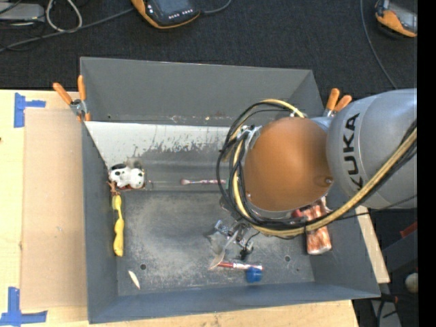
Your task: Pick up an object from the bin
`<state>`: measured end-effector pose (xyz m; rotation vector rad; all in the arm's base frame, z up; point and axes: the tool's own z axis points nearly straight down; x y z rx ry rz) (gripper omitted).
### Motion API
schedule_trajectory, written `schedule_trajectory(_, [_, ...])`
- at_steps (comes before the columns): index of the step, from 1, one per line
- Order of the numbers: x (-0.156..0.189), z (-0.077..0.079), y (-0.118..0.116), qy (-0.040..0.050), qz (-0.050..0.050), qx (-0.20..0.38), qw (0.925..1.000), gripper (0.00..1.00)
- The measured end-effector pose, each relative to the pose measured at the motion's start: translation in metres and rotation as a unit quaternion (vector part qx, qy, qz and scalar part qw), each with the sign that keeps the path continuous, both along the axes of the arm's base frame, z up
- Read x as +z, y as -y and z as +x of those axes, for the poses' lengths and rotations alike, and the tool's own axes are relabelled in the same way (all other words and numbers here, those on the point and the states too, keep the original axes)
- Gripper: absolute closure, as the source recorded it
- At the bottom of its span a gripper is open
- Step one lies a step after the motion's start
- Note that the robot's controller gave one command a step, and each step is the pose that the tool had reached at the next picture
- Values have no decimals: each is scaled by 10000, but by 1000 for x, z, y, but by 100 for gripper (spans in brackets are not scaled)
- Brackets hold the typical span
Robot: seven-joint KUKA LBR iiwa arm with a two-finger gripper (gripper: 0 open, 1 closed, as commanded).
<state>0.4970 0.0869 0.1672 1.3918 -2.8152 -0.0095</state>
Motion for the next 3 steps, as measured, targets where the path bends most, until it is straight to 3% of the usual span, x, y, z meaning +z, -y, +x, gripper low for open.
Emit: schedule_trajectory(3, [64,0,-1,1,10,-38,10000,100])
